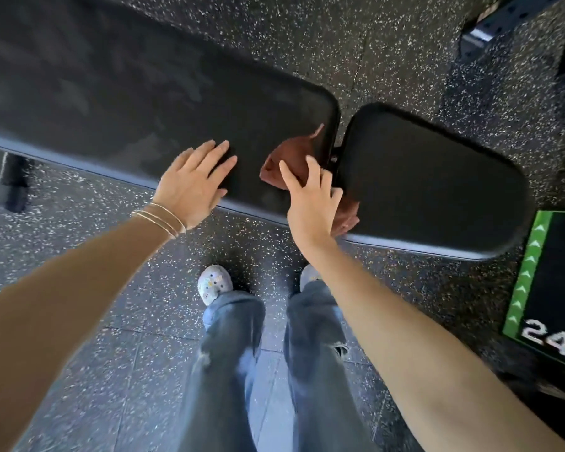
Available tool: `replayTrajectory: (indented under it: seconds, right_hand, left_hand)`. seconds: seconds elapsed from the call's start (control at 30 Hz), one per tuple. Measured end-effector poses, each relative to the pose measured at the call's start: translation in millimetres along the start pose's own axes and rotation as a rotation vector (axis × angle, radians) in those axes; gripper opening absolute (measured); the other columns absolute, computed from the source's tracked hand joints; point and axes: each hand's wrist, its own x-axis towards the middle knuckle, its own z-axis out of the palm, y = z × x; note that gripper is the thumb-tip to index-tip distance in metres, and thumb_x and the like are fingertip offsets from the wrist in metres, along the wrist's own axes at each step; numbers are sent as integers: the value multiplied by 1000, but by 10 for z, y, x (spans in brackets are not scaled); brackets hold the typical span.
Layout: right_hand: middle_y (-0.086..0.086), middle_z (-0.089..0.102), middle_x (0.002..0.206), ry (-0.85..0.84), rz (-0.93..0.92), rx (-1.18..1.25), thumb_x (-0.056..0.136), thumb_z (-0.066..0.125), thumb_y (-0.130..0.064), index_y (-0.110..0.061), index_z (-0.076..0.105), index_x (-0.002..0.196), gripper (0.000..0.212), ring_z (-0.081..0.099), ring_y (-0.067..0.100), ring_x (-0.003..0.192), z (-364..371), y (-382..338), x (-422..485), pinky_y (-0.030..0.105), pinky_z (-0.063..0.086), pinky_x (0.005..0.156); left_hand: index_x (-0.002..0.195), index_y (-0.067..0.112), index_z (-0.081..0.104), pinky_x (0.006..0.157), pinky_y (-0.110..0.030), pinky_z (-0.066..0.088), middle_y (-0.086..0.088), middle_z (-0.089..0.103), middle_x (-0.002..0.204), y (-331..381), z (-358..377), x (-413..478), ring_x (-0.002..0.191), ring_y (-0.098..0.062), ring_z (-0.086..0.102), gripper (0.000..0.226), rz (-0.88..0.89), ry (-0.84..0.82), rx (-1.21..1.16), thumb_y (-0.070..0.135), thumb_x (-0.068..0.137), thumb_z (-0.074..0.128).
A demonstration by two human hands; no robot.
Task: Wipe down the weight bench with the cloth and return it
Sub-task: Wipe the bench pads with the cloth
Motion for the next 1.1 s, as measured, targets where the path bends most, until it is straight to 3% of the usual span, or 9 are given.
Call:
replayTrajectory:
  seconds: [0.23, 0.43, 0.53, 0.67, 0.8, 1.03, 1.1]
  right_hand:
    - [4, 26, 152, -40, -53, -100, 85, 50, -4, -41, 35, 139, 67, 31, 27, 131, -87, 211, 275, 47, 34, 92]
    - [4, 29, 150, 9, 108, -42, 89, 44, 1, -43, 38, 138, 66, 33, 31, 129, -292, 255, 1432, 52, 34, 98]
    - [6, 30, 150, -8, 169, 3, 89, 43, 4, -41, 38, 138, 67, 33, 32, 129, -317, 199, 1543, 52, 32, 99]
    - [8, 28, 151, 0, -17, -27, 84, 46, 3, -36, 40, 139, 68, 32, 31, 131, -233, 217, 752, 48, 34, 91]
    - [14, 41, 144, -87, -146, -36, 76, 57, 4, -30, 52, 131, 65, 44, 34, 124, -121, 199, 67, 44, 41, 81]
    - [4, 31, 150, -61, -204, -51, 82, 49, 1, -40, 47, 133, 65, 33, 28, 131, -319, 56, 1116, 47, 32, 92]
    - [1, 31, 150, -45, -149, 12, 88, 47, 0, -42, 47, 133, 62, 31, 27, 131, -366, -73, 1551, 50, 31, 95]
  left_hand:
    - [145, 11, 32, 115, -48, 19, -14, 20, 156, -220, -94, 163, 143, -32, 20, 72, -5, -30, 1, 37, 85, 63]
    - [141, 13, 40, 113, -51, 24, -14, 34, 150, -338, -47, 168, 138, -33, 32, 81, 44, -35, 15, 42, 74, 74]
    - [140, 13, 41, 112, -51, 26, -14, 36, 149, -317, -54, 186, 137, -34, 34, 83, 39, -40, 17, 41, 71, 76]
    - [135, 13, 48, 109, -52, 31, -14, 42, 145, -295, -106, 196, 132, -35, 40, 83, 14, -31, 1, 38, 63, 82]
    - [135, 11, 48, 109, -52, 31, -16, 41, 145, -256, -178, 201, 132, -36, 40, 83, -7, -88, 17, 38, 64, 82]
    - [131, 10, 53, 105, -53, 38, -17, 48, 140, -242, -186, 204, 127, -36, 47, 86, -5, -71, 76, 41, 58, 85]
    - [136, 13, 47, 109, -50, 34, -15, 42, 145, -237, -182, 217, 132, -34, 42, 86, -11, -98, 96, 44, 64, 80]
